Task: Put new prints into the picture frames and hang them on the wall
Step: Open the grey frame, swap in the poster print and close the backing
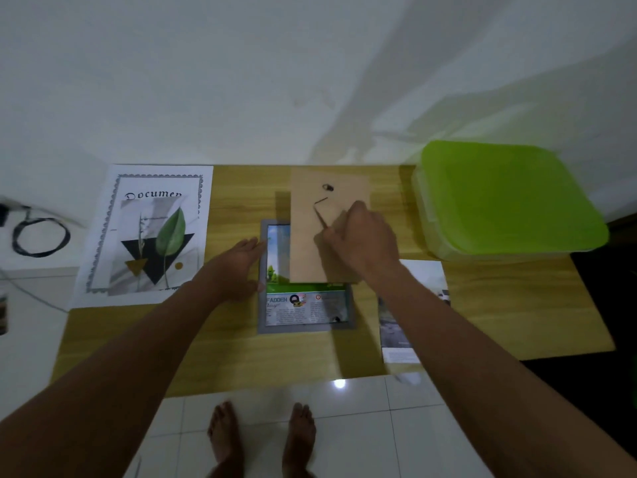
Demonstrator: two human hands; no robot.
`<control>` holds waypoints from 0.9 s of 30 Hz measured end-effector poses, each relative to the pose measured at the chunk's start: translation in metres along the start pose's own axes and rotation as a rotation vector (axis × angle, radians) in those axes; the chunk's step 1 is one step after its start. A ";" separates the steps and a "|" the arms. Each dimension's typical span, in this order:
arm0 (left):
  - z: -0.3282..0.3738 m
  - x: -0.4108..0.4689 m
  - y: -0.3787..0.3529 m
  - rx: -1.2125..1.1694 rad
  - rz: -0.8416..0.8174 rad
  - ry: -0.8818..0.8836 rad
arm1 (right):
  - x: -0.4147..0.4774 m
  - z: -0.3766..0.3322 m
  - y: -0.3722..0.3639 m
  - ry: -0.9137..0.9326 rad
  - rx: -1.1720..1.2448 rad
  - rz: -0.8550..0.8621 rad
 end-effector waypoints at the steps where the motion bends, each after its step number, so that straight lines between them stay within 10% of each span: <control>1: -0.001 0.000 0.000 0.002 0.005 0.001 | -0.007 -0.004 -0.010 -0.006 0.011 -0.022; 27: -0.011 0.003 -0.005 -0.011 0.023 0.039 | -0.046 -0.013 -0.073 0.005 -0.112 -0.066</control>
Point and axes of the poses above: each hand's wrist, its own x-axis towards the middle knuckle, its own y-axis out of the back of the hand, z = x × y, the point moved 2 cm from there along x, towards the middle knuckle, and after that the axes turned 5 degrees about y, right-handed, at the moved point
